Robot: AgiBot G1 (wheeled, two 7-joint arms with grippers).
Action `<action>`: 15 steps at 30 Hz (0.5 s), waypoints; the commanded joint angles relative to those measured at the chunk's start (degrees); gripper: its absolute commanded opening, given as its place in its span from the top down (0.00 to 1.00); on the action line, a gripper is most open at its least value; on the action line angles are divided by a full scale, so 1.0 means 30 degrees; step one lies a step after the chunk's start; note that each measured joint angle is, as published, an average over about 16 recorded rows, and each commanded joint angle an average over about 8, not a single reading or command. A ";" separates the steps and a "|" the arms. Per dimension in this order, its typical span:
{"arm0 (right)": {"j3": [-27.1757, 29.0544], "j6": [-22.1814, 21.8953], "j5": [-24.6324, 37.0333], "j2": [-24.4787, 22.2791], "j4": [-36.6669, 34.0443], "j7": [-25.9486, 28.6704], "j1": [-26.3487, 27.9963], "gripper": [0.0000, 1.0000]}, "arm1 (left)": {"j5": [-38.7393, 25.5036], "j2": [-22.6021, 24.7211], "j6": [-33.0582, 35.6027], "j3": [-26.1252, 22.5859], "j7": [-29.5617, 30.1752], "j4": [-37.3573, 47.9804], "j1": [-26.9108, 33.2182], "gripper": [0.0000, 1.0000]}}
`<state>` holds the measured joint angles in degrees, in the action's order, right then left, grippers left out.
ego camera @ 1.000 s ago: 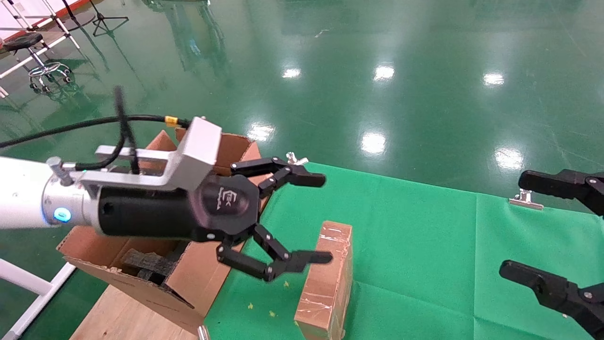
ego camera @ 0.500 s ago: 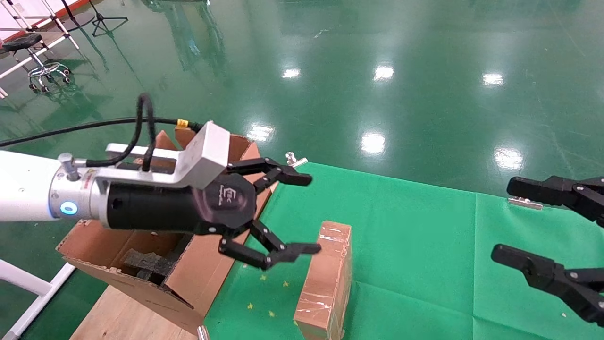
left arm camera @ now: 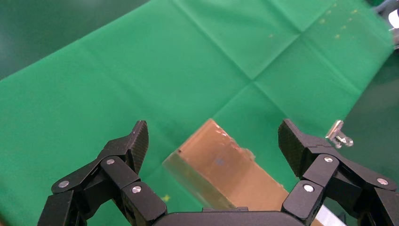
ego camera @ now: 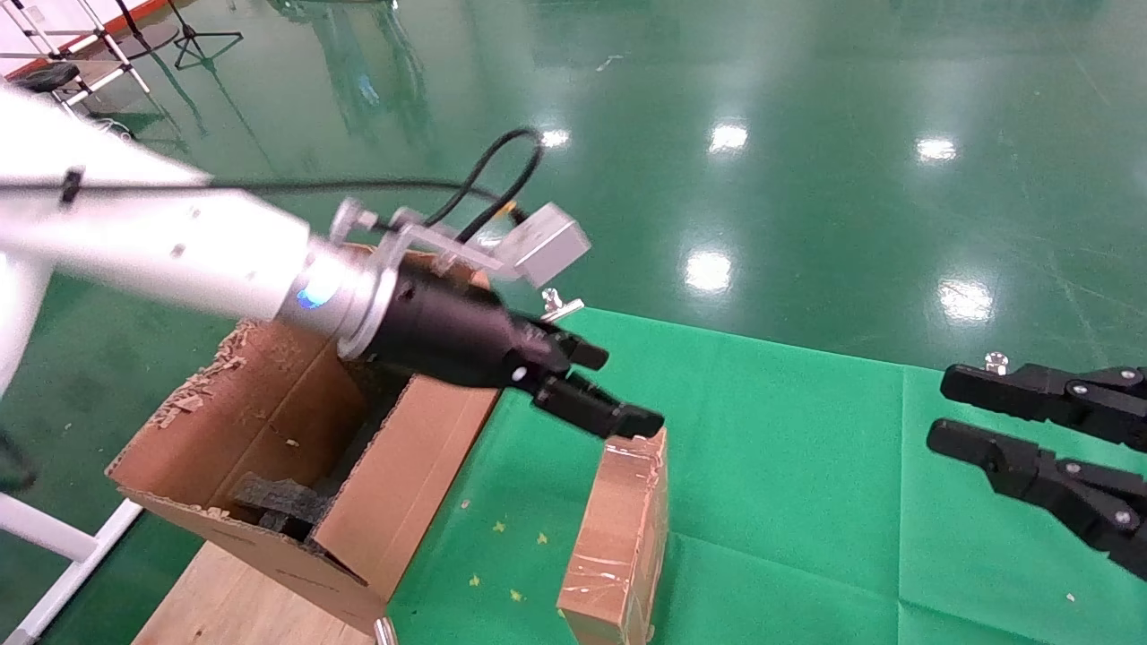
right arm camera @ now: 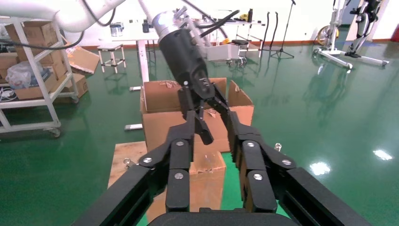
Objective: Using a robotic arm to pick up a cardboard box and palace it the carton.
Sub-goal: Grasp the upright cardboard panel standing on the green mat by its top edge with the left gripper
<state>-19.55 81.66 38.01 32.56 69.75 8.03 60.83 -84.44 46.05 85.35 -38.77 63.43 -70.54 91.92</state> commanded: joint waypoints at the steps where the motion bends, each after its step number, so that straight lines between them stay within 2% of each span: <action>1: 0.0000 0.0000 0.0000 0.0000 0.0000 0.0000 0.0000 1.00 | -0.1167 0.0893 0.0741 -0.0758 0.1905 0.0307 0.1147 0.00; 6: 0.0000 0.0000 0.0000 0.0000 0.0000 0.0000 0.0000 1.00 | -0.2036 0.2163 0.1723 -0.2386 0.4378 0.0726 0.2556 0.00; 15: 0.0000 0.0000 0.0000 0.0000 0.0000 0.0000 0.0000 1.00 | -0.1785 0.3806 0.1926 -0.6886 0.8462 0.0325 0.4722 0.00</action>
<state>-19.55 81.66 38.01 32.56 69.75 8.03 60.83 -90.02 57.43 91.09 -59.06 88.22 -69.40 105.83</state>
